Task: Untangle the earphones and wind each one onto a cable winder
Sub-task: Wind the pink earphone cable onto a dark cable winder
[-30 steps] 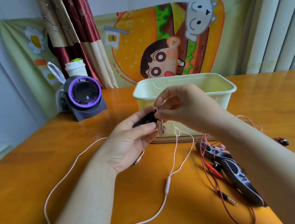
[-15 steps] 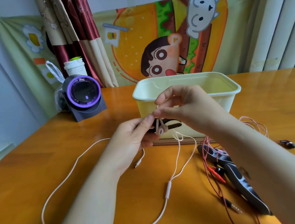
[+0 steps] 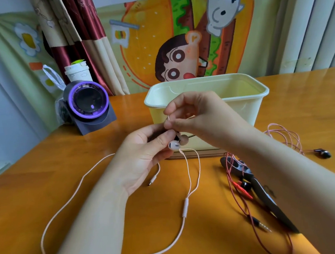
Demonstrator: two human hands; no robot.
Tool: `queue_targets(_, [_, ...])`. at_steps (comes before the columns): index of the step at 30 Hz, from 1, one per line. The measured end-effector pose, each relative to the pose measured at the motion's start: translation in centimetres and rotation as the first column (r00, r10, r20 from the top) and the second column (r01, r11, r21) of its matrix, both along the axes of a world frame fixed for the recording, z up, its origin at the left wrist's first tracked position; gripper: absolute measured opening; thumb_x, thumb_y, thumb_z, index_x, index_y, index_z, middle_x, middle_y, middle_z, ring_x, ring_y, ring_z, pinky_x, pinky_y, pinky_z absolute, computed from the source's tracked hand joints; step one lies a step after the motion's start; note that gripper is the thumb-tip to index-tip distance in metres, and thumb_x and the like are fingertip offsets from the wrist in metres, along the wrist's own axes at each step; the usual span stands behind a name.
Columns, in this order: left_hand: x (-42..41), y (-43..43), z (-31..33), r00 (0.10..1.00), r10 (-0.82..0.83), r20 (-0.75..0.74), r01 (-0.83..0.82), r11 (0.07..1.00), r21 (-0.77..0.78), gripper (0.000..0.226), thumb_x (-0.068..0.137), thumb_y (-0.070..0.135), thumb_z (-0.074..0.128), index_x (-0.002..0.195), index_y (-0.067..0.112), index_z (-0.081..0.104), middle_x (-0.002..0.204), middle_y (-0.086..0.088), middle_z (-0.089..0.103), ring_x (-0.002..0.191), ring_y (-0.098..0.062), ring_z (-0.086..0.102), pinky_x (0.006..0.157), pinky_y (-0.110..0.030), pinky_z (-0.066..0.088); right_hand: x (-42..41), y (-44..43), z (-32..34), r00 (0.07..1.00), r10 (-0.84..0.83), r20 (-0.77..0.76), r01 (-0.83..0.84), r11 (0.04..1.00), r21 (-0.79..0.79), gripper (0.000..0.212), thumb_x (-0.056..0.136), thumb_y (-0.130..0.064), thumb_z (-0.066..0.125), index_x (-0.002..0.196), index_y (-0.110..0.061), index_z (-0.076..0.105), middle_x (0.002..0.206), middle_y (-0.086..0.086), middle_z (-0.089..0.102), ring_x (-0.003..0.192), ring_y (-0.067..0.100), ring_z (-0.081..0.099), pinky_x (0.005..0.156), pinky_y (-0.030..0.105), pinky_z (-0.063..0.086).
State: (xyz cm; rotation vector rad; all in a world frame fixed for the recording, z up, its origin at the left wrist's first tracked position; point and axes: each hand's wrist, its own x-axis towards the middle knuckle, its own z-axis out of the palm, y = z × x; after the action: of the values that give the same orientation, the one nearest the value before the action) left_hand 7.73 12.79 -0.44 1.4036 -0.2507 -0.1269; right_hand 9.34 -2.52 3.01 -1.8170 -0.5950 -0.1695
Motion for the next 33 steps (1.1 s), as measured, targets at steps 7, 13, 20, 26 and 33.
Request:
queue_targets(7, [-0.4,0.0,0.1,1.0,-0.023,-0.007,0.023,1.0,0.013,0.03,0.07,0.023,0.062,0.098,0.013,0.066,0.075,0.003,0.073,0.07,-0.001,0.066,0.063,-0.012,0.051,-0.4,0.0,0.1,0.997,0.075,-0.037,-0.075,0.997,0.006,0.009,0.085,0.002,0.066,0.09,-0.005,0.063,0.074,0.004,0.067,0.069,0.024,0.063,0.057,0.019,0.052])
queue_targets(13, [-0.3,0.0,0.0,1.0,-0.009,-0.019,0.008,1.0,-0.021,0.03,0.071,0.021,0.064,0.099,0.014,0.068,0.078,0.001,0.072,0.07,-0.004,0.064,0.067,-0.015,0.052,0.1,-0.3,-0.2,1.0,-0.017,-0.02,0.016,0.998,-0.063,0.014,0.078,-0.019,0.077,0.079,-0.01,0.067,0.069,0.0,0.063,0.059,0.014,0.057,0.064,0.03,0.051])
queue_targets(20, [0.5,0.5,-0.2,0.98,0.183,-0.077,-0.193,0.969,-0.153,0.024,0.071,0.023,0.066,0.093,0.015,0.071,0.089,-0.003,0.075,0.071,-0.004,0.065,0.063,-0.016,0.05,-0.1,-0.1,-0.2,0.959,-0.249,0.133,0.251,0.968,-0.002,0.013,0.084,-0.029,0.069,0.074,-0.021,0.066,0.067,-0.008,0.059,0.06,0.004,0.05,0.056,0.016,0.039])
queue_targets(26, [0.7,0.8,-0.3,0.95,0.312,-0.005,-0.307,0.932,-0.191,0.017,0.073,0.024,0.069,0.087,0.017,0.075,0.089,-0.001,0.075,0.075,-0.004,0.066,0.063,-0.015,0.052,-0.7,0.8,-1.3,0.941,-0.095,-0.326,0.154,0.975,0.16,0.023,0.087,-0.031,0.064,0.085,-0.009,0.067,0.072,0.003,0.068,0.064,0.012,0.062,0.061,0.023,0.054])
queue_targets(33, [0.8,1.0,-0.7,0.91,0.374,0.177,-0.383,0.924,0.018,0.043,0.068,0.047,0.079,0.103,0.023,0.074,0.102,0.0,0.074,0.105,-0.022,0.067,0.098,-0.044,0.05,-1.3,1.8,-2.1,0.743,0.321,-0.587,0.014,0.87,0.493,0.037,0.077,-0.035,0.067,0.1,-0.007,0.069,0.084,0.007,0.068,0.076,0.016,0.067,0.065,0.023,0.054])
